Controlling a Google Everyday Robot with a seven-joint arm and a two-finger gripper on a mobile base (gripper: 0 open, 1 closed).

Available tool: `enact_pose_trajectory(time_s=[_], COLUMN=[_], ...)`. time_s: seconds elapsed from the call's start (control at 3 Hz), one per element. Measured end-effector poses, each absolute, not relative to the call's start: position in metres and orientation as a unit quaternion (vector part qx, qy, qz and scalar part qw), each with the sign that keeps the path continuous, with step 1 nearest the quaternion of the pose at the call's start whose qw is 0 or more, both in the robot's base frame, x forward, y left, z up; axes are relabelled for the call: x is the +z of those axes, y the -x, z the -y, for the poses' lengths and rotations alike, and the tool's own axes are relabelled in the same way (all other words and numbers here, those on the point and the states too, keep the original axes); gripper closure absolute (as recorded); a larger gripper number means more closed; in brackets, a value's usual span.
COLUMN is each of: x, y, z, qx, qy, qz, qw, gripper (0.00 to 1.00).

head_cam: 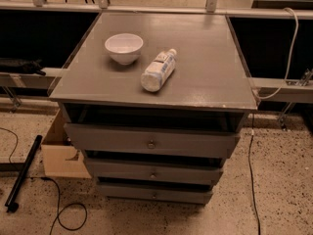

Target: Open bottom drawer

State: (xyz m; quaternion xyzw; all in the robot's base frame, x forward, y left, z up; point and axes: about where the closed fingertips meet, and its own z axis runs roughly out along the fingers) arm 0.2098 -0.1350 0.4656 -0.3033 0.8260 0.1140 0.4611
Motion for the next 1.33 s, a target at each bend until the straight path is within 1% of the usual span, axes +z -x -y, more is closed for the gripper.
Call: enact_pose_trajectory(time_s=[0.67,1.0,1.33], x=[0.576,0.598,0.599], y=[-0.154,-0.159,-0.159], z=[0.179,0.186,0.186], qx=[0.061,0.036,0.034], qy=[0.291,0.298,0.302], qz=[-0.784,-0.769,-0.767], qw=[0.545,0.565,0.565], gripper=[0.0,0.0,0.0])
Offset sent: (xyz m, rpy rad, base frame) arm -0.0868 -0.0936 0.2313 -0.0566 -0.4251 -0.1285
